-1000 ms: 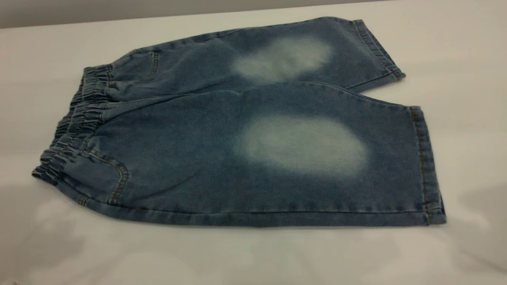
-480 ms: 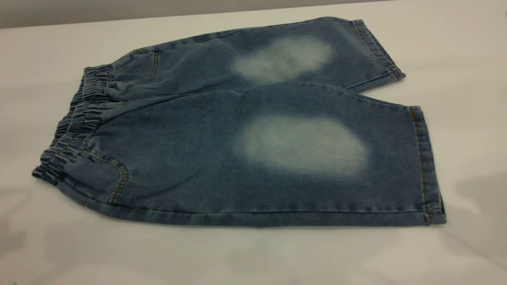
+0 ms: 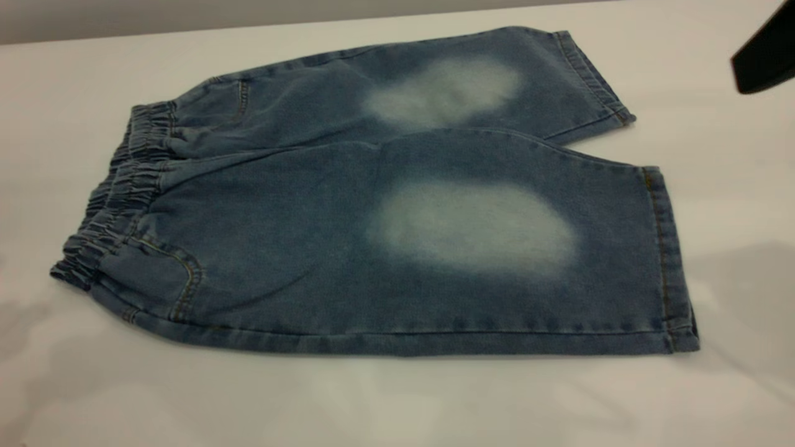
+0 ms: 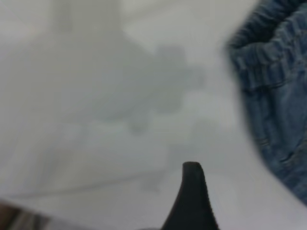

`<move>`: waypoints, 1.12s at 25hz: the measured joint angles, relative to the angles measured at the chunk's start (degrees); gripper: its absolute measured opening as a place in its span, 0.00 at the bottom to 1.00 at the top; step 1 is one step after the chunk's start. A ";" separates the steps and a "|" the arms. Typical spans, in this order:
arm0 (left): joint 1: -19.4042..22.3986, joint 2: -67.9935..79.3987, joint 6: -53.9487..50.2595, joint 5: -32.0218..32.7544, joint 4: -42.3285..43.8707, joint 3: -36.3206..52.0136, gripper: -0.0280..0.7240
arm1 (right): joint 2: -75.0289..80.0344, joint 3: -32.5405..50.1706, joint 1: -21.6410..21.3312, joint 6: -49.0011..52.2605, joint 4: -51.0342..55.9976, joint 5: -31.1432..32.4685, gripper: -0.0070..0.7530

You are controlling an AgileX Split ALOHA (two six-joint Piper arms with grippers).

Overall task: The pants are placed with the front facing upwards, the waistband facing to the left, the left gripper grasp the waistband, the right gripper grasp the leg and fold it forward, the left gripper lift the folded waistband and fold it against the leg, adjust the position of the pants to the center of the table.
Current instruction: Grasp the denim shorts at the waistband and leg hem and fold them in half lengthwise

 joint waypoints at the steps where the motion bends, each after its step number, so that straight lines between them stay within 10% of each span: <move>1: 0.65 1.93 3.88 -0.67 -2.90 0.00 0.73 | 0.54 0.00 0.00 -1.33 1.73 0.06 0.54; 11: 1.53 19.05 26.17 -8.00 -14.93 -1.55 0.73 | 1.05 0.00 0.00 -6.89 10.12 -0.32 0.54; 28: 1.46 27.80 31.89 -2.81 -18.08 -9.55 0.72 | 1.05 0.00 0.00 -8.41 10.06 -2.21 0.54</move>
